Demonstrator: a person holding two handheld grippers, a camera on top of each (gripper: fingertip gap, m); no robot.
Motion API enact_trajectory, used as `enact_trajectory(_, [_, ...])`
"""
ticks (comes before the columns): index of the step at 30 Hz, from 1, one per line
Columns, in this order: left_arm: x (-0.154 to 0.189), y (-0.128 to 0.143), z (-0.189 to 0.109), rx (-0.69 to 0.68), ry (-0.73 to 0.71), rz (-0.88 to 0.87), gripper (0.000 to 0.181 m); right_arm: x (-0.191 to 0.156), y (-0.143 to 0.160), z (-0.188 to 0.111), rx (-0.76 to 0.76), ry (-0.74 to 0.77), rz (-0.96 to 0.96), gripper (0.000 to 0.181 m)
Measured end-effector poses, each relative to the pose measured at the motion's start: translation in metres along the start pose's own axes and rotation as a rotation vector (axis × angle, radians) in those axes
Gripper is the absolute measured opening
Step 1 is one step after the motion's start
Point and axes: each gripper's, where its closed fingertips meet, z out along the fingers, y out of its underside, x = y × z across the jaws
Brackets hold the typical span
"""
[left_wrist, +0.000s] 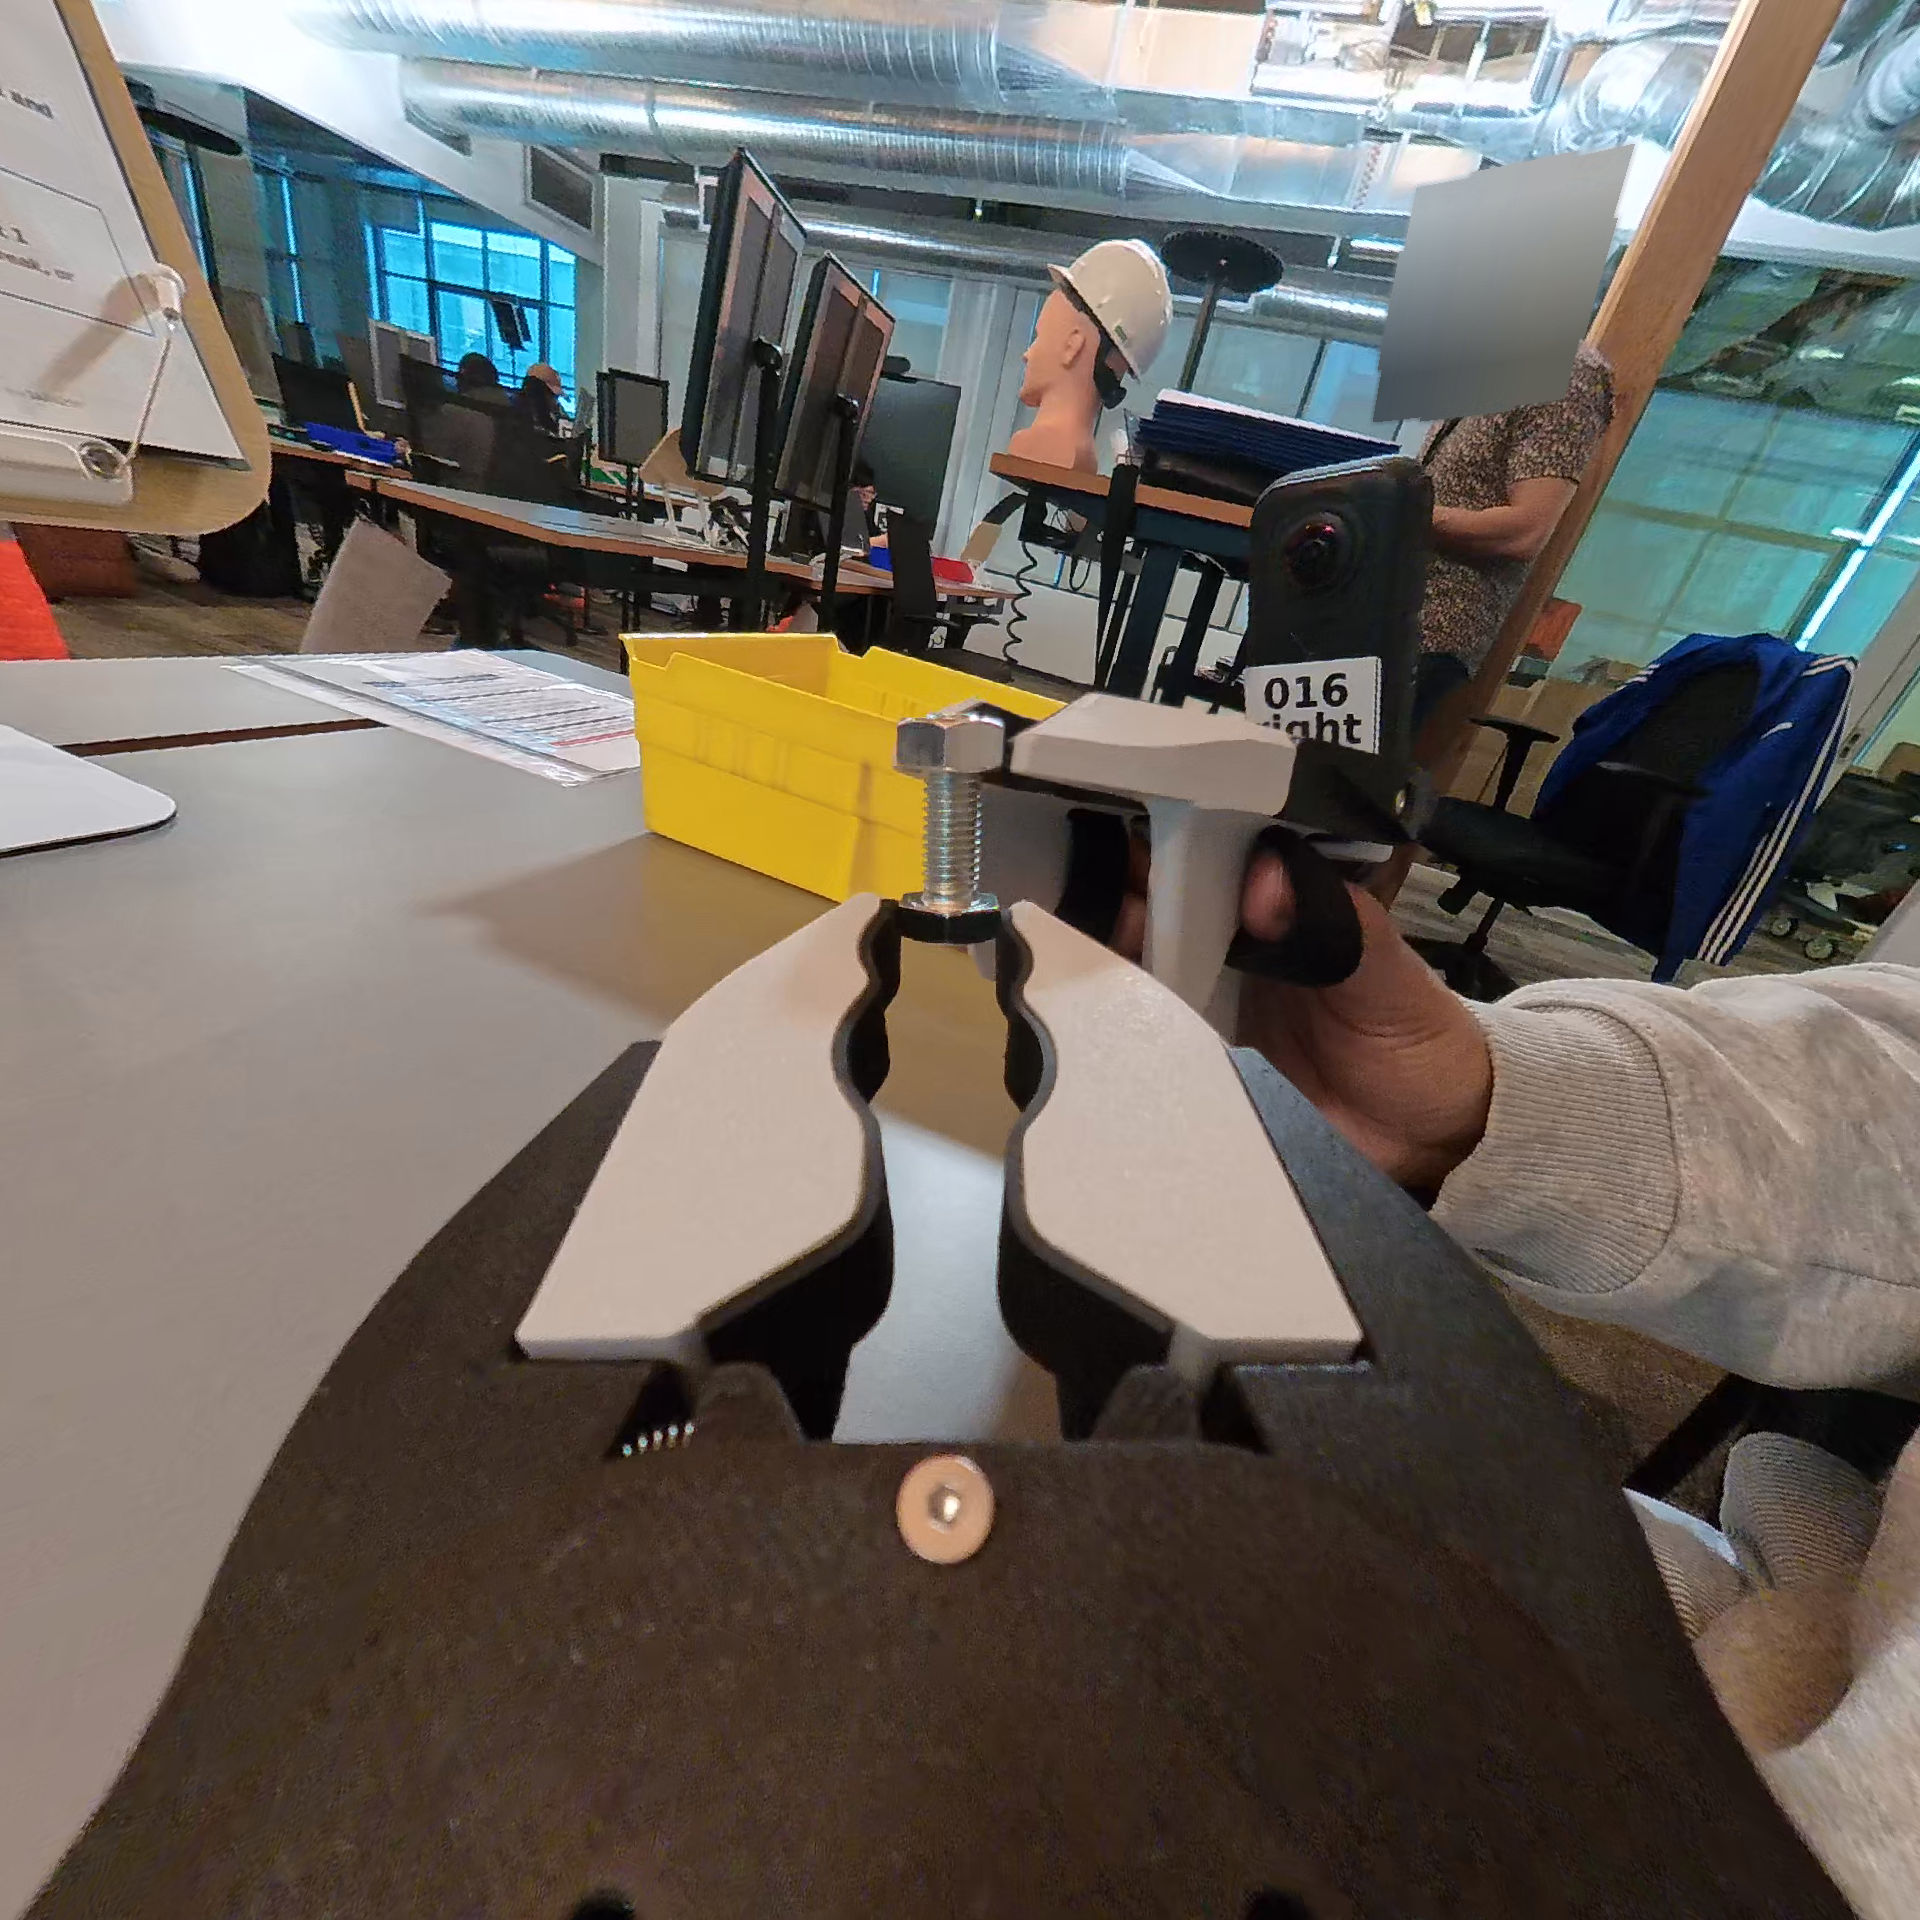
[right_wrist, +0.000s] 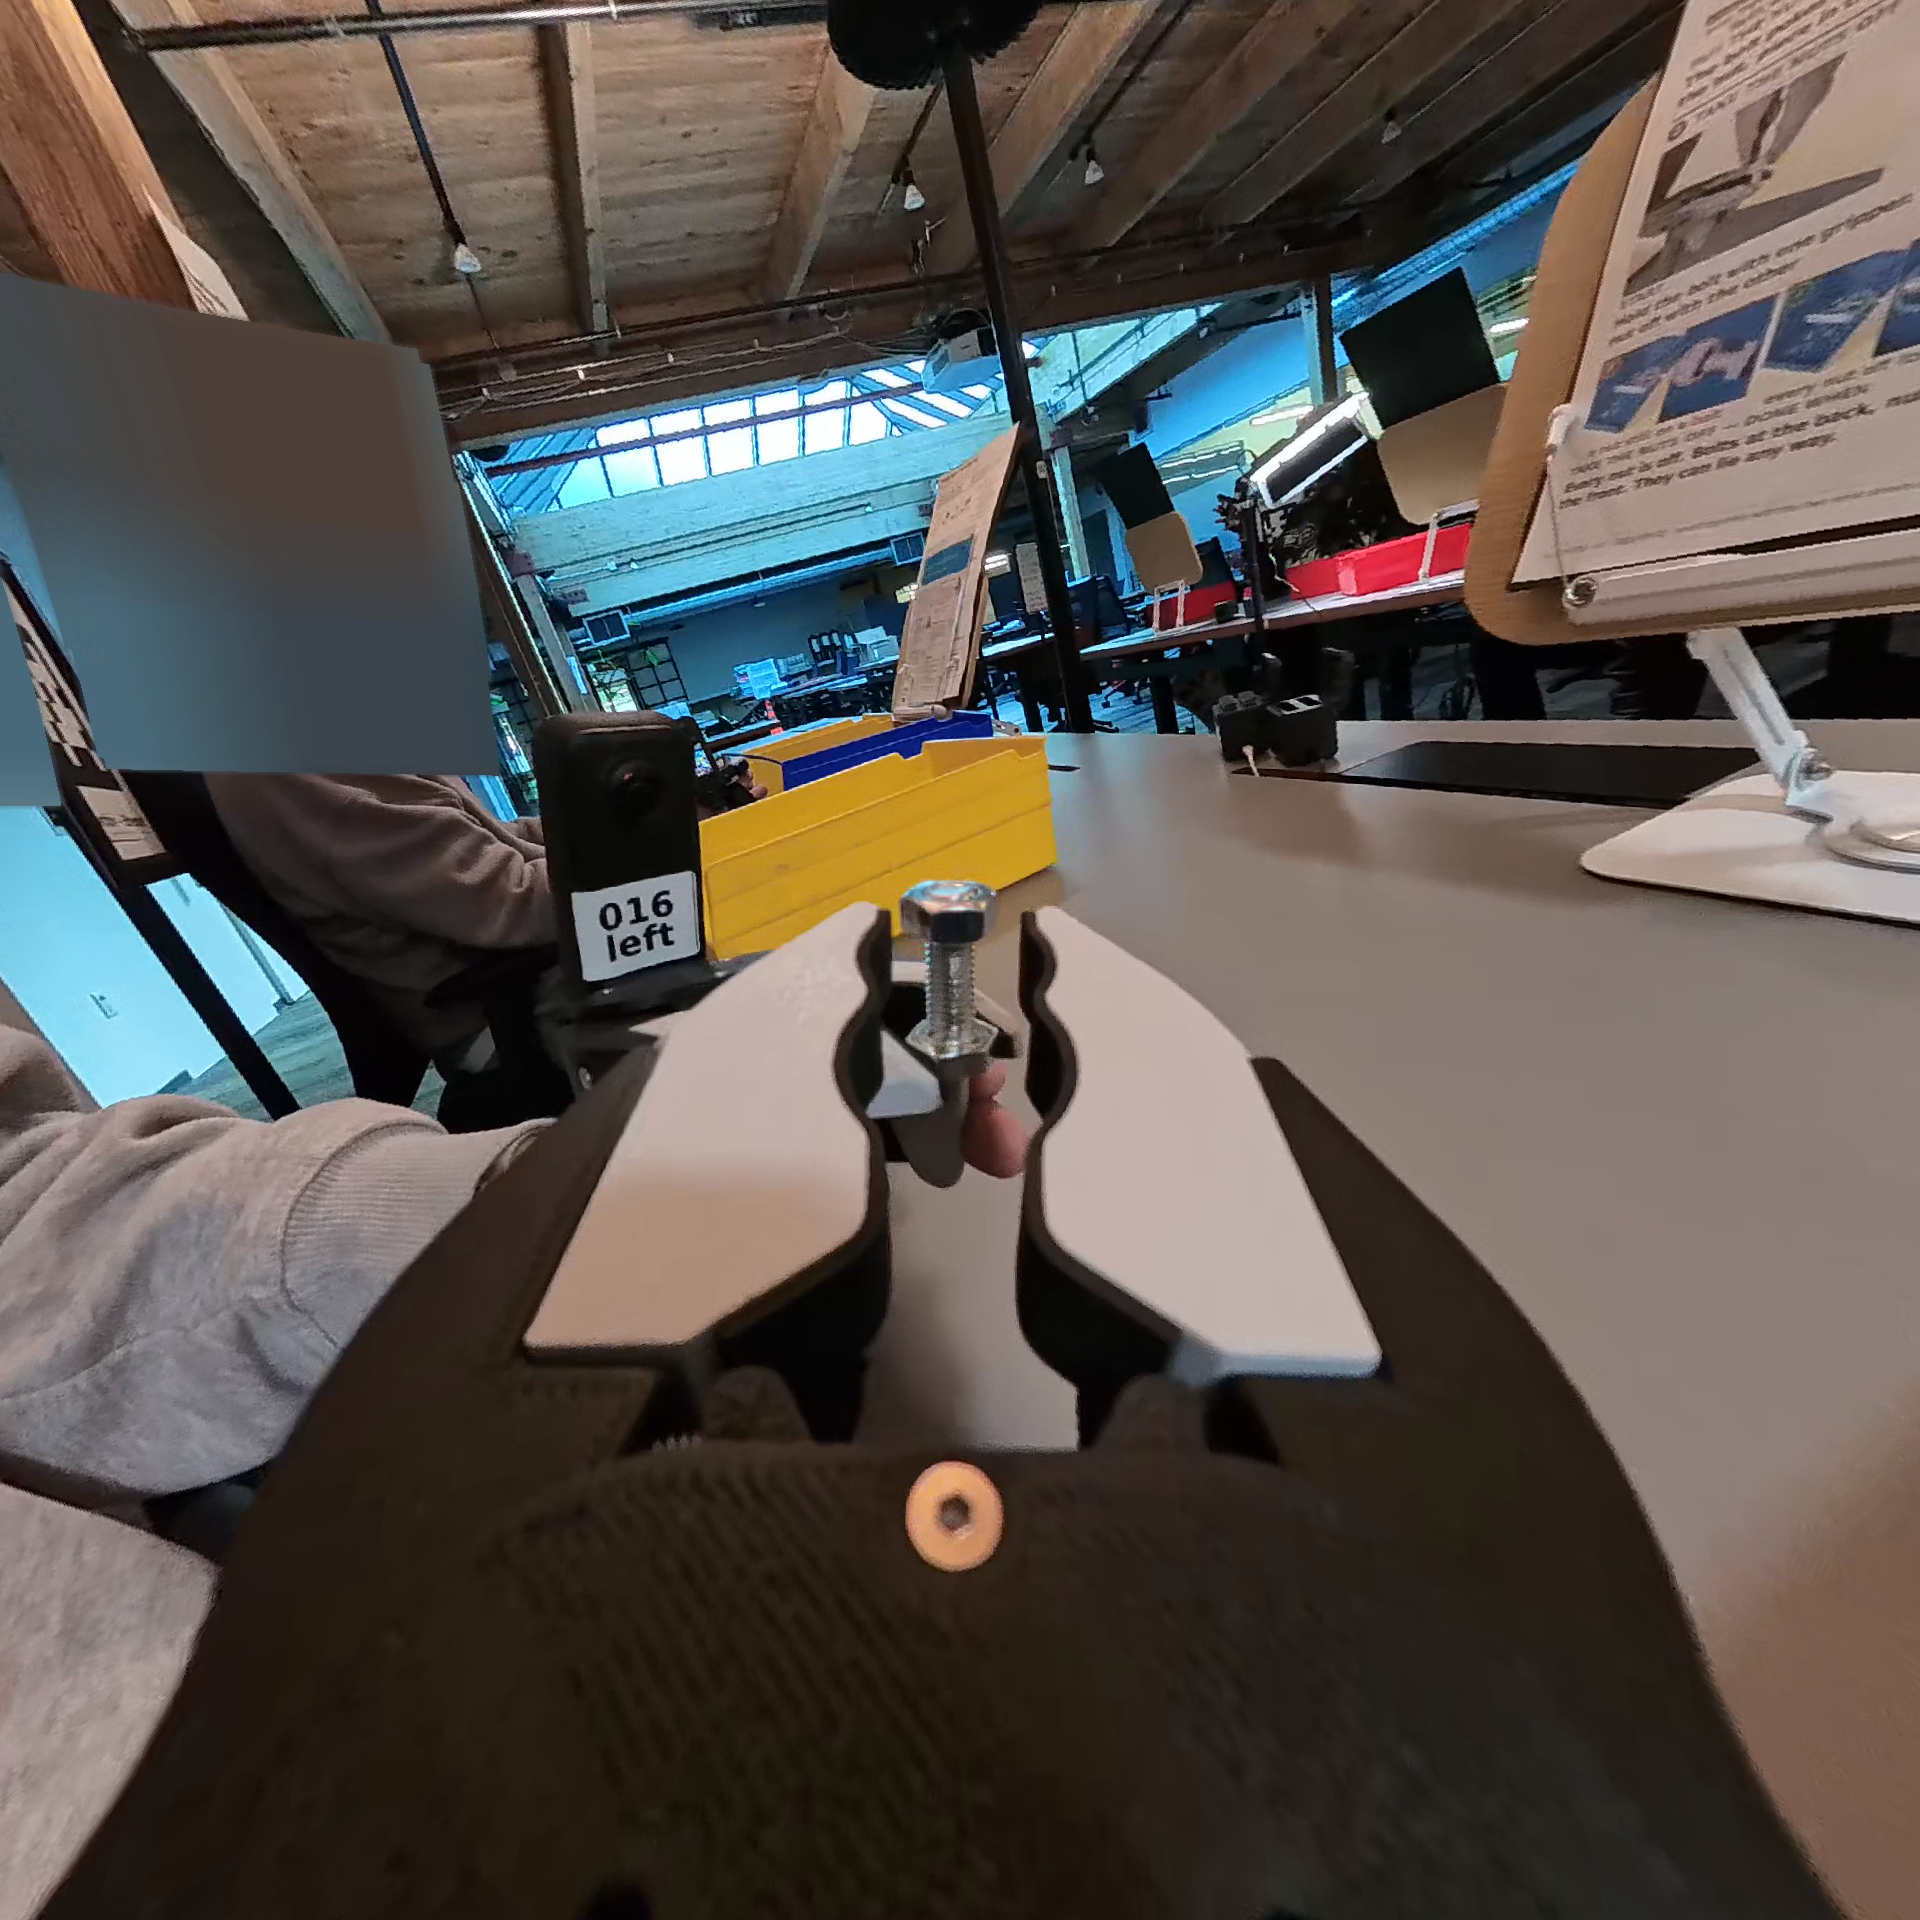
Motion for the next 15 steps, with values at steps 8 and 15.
enact_trajectory(8, [-0.003,-0.004,-0.002,0.023,-0.006,-0.020,0.018,0.015,0.000,-0.004,0.012,0.052,0.068,0.020])
enact_trajectory(15, [-0.001,-0.001,-0.001,0.008,-0.001,-0.010,0.018,0.006,-0.006,-0.004,0.046,-0.004,0.091,0.026])
